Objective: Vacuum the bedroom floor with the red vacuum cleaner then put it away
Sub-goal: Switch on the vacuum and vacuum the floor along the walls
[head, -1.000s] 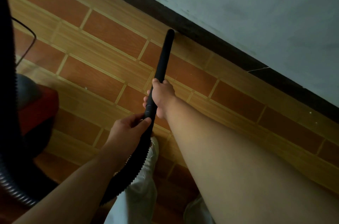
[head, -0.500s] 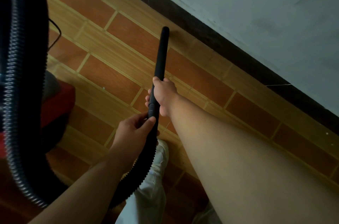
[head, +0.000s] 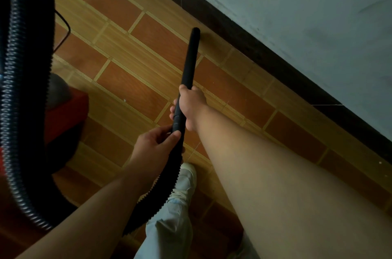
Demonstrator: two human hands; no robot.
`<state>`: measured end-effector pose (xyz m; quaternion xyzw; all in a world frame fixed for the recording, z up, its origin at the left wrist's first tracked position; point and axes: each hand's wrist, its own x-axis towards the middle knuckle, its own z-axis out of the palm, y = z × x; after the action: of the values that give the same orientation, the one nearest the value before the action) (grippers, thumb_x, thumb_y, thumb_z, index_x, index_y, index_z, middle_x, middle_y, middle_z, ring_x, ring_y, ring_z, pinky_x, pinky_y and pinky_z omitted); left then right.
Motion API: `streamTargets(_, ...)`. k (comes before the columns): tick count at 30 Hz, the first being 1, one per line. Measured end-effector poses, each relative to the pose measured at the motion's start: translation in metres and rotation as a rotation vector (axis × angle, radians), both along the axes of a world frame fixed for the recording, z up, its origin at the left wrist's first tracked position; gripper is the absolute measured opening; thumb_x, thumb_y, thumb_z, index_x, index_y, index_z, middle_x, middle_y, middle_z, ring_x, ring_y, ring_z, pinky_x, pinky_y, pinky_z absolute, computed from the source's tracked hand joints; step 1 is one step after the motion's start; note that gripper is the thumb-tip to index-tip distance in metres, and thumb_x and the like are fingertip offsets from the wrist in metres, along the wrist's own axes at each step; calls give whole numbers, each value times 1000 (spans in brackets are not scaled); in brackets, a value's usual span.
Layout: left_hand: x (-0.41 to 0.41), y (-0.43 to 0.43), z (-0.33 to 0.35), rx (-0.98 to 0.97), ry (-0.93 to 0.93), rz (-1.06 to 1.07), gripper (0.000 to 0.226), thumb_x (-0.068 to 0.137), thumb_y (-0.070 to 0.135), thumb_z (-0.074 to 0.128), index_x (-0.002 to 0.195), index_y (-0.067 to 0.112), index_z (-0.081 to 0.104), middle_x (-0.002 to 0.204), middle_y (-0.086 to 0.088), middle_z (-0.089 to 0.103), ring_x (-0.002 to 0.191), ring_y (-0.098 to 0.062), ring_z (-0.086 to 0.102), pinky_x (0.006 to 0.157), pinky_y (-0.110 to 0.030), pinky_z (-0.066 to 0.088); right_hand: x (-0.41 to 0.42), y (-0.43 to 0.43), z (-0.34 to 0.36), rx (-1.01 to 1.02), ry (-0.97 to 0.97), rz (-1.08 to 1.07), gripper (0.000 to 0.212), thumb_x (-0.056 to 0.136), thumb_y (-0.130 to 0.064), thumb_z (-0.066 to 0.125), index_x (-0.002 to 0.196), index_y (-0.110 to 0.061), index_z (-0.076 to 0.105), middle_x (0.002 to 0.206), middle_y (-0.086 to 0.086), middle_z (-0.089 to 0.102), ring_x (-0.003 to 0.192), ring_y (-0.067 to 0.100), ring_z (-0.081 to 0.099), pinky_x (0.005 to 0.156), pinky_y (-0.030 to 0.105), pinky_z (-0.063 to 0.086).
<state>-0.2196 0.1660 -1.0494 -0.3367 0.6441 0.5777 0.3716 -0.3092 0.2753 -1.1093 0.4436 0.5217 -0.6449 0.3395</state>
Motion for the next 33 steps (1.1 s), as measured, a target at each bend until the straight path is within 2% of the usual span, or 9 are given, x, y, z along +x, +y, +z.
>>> streamTargets(4, -2, 1, 3, 32, -33, -133, 26, 99, 23, 62, 125, 19, 67, 89, -13, 77, 82, -36, 75, 75, -45, 64, 16, 10, 1, 66, -39, -83, 34, 111, -33, 38, 142, -20, 41, 86, 8, 54, 67, 20, 54, 65, 36, 52)
streamTargets(7, -1, 4, 3, 16, -23, -185, 24, 99, 27, 62, 123, 23, 66, 88, -8, 78, 80, -30, 76, 79, -48, 63, 18, 17, 0, 54, -57, -82, 38, 111, -34, 39, 146, -22, 39, 91, 9, 54, 68, 20, 55, 60, 35, 53)
streamTargets(11, 1, 8, 0, 48, -51, -5, 24, 98, 20, 64, 121, 16, 66, 92, -8, 78, 82, -25, 77, 64, -36, 63, 4, 13, 2, 13, -27, 1, 42, 111, -35, 41, 150, -20, 36, 95, 9, 52, 67, 20, 54, 57, 34, 51)
streamTargets(13, 1, 8, -2, 75, -75, 26, 24, 97, 18, 65, 121, 14, 66, 97, -8, 77, 84, -25, 77, 62, -35, 62, 5, 14, 2, 24, -19, 8, 43, 111, -34, 41, 150, -19, 36, 93, 9, 52, 67, 20, 54, 57, 34, 52)
streamTargets(19, 13, 22, -3, 90, -104, -181, 22, 97, 21, 65, 119, 20, 68, 97, -7, 78, 90, -28, 76, 85, -52, 61, 37, 46, 6, 79, -90, -102, 40, 110, -36, 41, 148, -23, 37, 95, 9, 54, 72, 21, 57, 66, 36, 56)
streamTargets(24, 31, 46, 0, 99, -111, -259, 20, 98, 19, 65, 116, 23, 71, 96, -4, 79, 90, -27, 75, 77, -38, 60, 67, 73, 6, 108, -145, -189, 32, 110, -37, 41, 138, -23, 41, 93, 8, 54, 69, 22, 56, 64, 37, 55)
streamTargets(27, 40, 59, 1, 89, -101, -303, 19, 98, 18, 64, 115, 22, 72, 94, -6, 79, 91, -30, 75, 81, -42, 60, 83, 86, 4, 157, -142, -240, 26, 110, -36, 41, 131, -20, 45, 89, 8, 53, 64, 22, 54, 60, 35, 53)
streamTargets(30, 48, 69, 2, 78, -83, -328, 20, 97, 19, 65, 116, 21, 71, 93, -9, 78, 90, -31, 75, 86, -49, 61, 90, 96, 5, 136, -139, -244, 27, 110, -36, 43, 132, -21, 47, 90, 8, 53, 64, 23, 54, 59, 35, 53)
streamTargets(33, 52, 71, 1, 96, -86, -306, 19, 97, 21, 64, 115, 23, 69, 95, -5, 79, 89, -24, 76, 81, -43, 61, 88, 99, 10, 84, -141, -205, 30, 109, -38, 45, 135, -23, 46, 92, 9, 54, 68, 24, 56, 63, 37, 55)
